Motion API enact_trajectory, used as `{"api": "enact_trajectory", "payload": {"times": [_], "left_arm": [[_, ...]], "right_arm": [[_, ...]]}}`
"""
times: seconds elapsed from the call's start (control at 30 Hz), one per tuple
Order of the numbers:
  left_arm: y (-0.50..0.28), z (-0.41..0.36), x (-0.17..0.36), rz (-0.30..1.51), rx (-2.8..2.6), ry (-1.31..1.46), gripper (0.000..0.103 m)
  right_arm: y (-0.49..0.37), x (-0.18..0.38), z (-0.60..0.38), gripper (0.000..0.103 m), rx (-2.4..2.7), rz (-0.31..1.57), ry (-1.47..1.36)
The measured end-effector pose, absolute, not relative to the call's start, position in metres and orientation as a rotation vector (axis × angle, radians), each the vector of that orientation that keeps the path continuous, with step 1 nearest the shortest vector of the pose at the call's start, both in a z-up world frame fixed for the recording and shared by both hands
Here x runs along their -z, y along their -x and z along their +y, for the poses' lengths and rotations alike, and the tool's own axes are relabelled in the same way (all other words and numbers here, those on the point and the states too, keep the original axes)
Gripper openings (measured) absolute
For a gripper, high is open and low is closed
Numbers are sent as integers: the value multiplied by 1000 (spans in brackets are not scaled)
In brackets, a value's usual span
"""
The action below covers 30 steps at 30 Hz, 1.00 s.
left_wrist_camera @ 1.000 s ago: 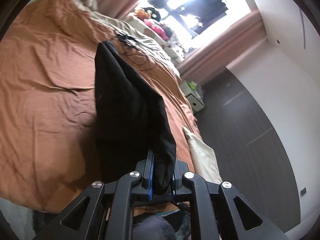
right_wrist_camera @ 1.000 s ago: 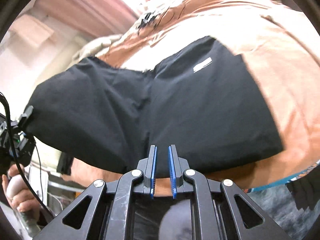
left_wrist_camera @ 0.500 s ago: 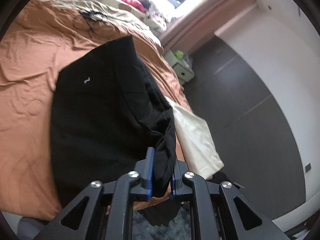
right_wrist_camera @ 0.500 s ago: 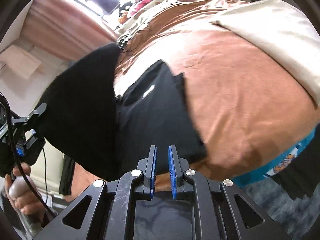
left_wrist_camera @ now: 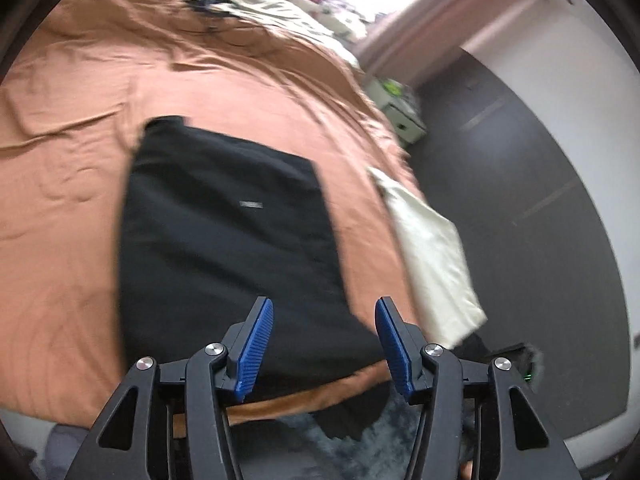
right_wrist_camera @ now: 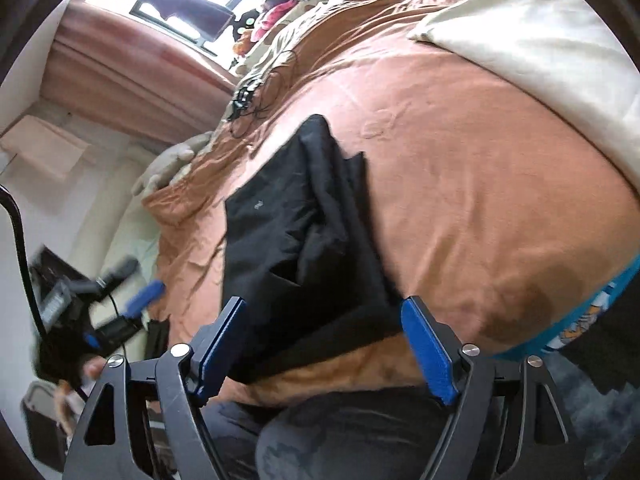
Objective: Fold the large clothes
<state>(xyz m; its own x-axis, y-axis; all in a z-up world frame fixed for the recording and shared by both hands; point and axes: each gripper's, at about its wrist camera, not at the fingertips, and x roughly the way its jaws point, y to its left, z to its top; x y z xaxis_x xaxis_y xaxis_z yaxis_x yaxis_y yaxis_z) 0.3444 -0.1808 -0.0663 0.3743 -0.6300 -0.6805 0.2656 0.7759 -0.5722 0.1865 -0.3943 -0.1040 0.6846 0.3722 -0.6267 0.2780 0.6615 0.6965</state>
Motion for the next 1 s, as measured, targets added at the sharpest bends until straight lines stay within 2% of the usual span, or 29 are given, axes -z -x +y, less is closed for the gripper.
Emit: {"api": "enact_trajectory", "payload": {"times": [0.3, 0.37, 0.43, 0.53, 1.0], "left_arm": [[-333, -116, 90, 1051, 411, 408, 55], [-329, -109, 92, 1057, 394, 405, 55], [-328, -104, 97, 1065, 378, 398, 55], [-327, -104, 105, 1082, 361, 376, 55], [-335, -140, 154, 1188, 380, 268, 55]], "right_arm": [[-227, 110, -379, 78, -77, 865, -871], [-228, 116, -376, 62, -86, 873, -885], [-227, 119, -372, 23, -109, 877, -881], [-219, 119, -371, 11, -118, 854, -858], [-184, 165, -386, 5, -69, 881, -910]]}}
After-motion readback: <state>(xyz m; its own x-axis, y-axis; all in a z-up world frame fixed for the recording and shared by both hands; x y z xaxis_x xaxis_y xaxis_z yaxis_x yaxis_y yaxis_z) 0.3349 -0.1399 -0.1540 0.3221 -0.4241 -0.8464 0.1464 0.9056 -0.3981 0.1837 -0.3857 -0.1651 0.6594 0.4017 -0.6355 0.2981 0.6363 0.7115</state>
